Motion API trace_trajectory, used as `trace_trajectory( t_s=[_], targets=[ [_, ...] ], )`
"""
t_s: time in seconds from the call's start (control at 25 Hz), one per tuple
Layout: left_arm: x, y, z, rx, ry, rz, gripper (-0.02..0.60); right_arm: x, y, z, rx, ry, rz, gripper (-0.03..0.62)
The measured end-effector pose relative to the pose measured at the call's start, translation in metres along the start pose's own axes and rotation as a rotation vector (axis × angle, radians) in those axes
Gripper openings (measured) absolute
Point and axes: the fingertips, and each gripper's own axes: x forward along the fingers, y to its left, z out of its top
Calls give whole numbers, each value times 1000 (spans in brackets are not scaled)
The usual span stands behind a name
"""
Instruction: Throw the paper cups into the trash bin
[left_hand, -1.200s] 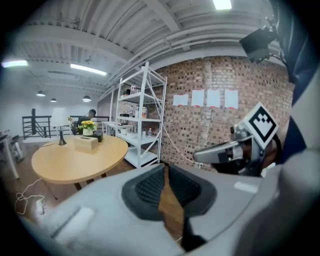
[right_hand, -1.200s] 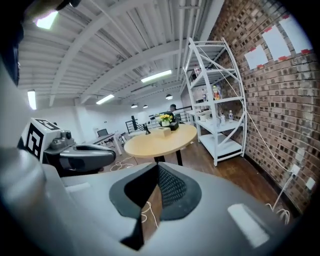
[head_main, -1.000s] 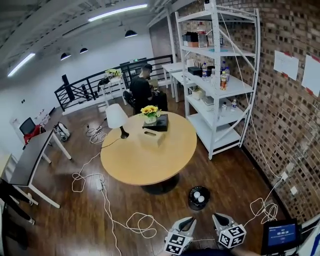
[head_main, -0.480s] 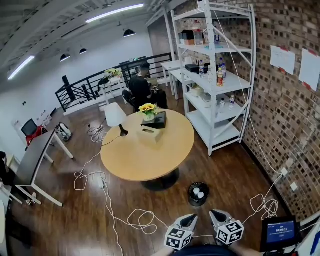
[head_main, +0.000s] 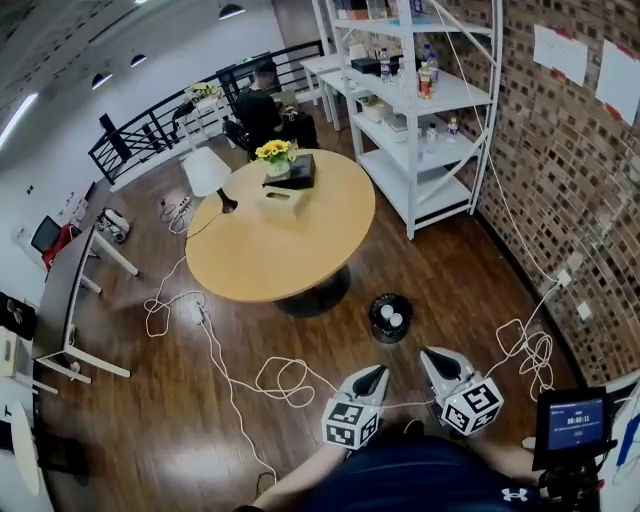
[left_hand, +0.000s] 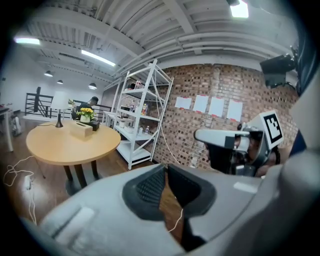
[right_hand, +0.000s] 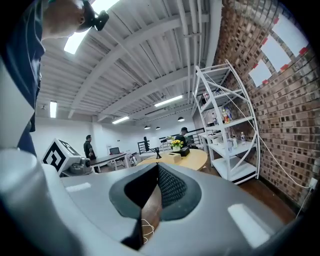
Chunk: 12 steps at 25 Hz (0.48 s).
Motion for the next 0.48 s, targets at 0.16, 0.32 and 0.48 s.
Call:
trace_trajectory(
  t_s=[0.16,0.32,0.48],
  targets=[
    [-5,-14,2,5,34,-19,20,-8,9,9,8,1,-6,11],
    [0,-25,-4,3,64,-25,20,-19,5,0,33,24,-15,11],
    [3,-26,-4,1,76,-19,18,-22,4,-6,40,44,-15,11]
  ],
)
